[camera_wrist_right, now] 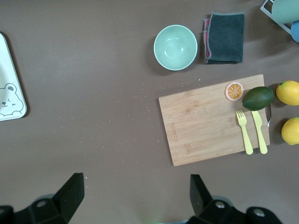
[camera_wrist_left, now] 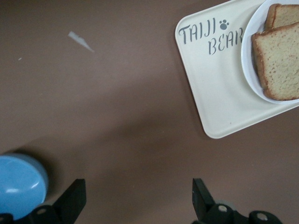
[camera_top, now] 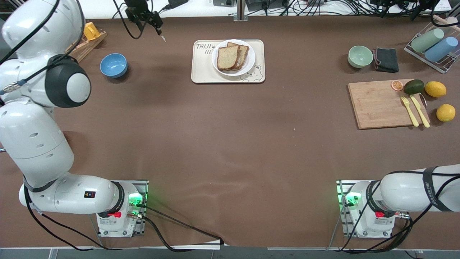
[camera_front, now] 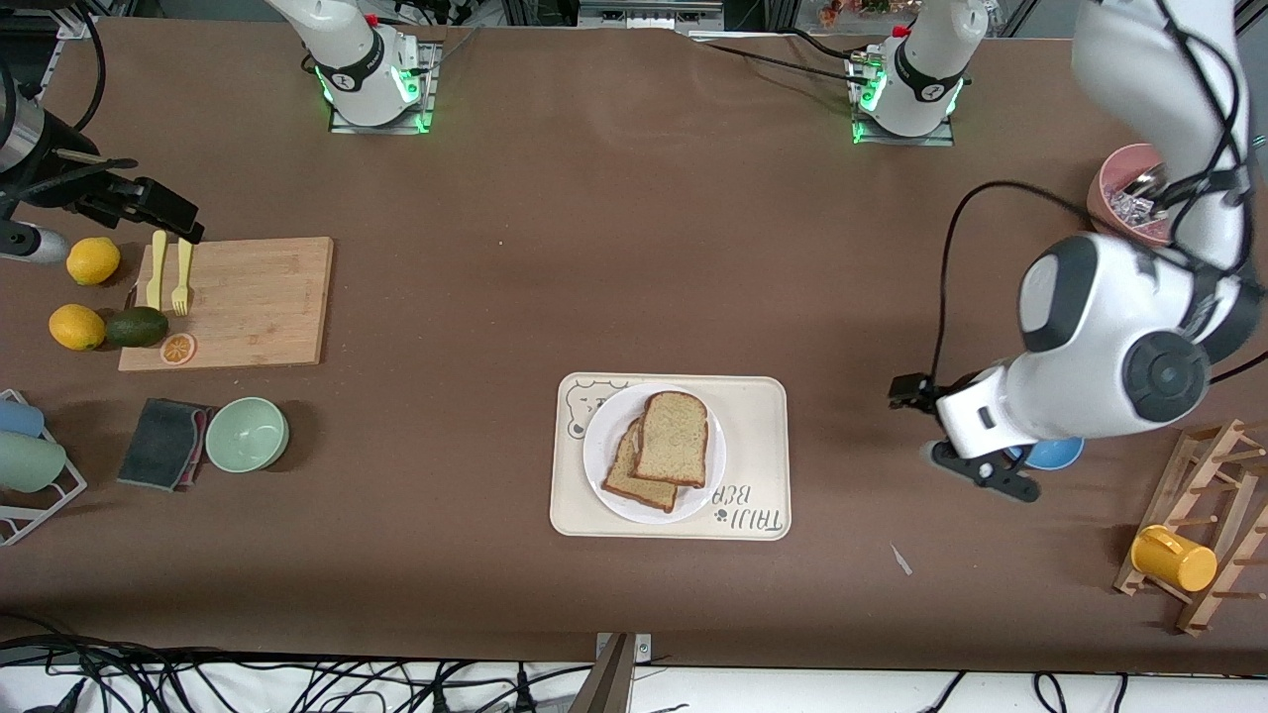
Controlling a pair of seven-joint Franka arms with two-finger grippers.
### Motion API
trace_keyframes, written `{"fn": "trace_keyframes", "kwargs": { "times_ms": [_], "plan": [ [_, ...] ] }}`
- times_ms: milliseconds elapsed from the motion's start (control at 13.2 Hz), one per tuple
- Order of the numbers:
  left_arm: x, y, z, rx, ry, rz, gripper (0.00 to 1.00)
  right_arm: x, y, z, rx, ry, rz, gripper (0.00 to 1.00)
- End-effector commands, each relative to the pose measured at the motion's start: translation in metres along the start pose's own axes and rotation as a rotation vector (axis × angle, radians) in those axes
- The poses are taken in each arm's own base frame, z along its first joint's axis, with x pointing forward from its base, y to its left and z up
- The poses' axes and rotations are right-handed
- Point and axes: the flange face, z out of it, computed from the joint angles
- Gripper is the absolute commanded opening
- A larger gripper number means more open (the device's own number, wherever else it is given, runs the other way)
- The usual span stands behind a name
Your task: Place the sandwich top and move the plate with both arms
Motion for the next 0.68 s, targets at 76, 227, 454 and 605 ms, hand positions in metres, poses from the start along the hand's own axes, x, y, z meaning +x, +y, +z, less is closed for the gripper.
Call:
{"fn": "trace_keyframes", "kwargs": {
  "times_ms": [76, 227, 454, 605],
  "plan": [
    [-0.046, -0.008, -0.079, 0.072, 0.037, -0.122, 1.00, -0.004, -0.002, -0.009, 0.014, 0.000, 0.071, 1.00],
    [-0.073, -0.015, -0.120, 0.080, 0.063, -0.152, 1.00, -0.004, -0.001, -0.009, 0.013, 0.002, 0.056, 1.00],
    [-0.116, -0.008, -0.158, 0.093, 0.107, -0.161, 1.00, -0.004, -0.001, -0.009, 0.015, 0.003, 0.053, 1.00],
    [-0.147, 0.000, -0.161, 0.098, 0.096, -0.177, 1.00, -0.002, 0.000, -0.009, 0.018, 0.005, 0.058, 1.00]
  ]
}}
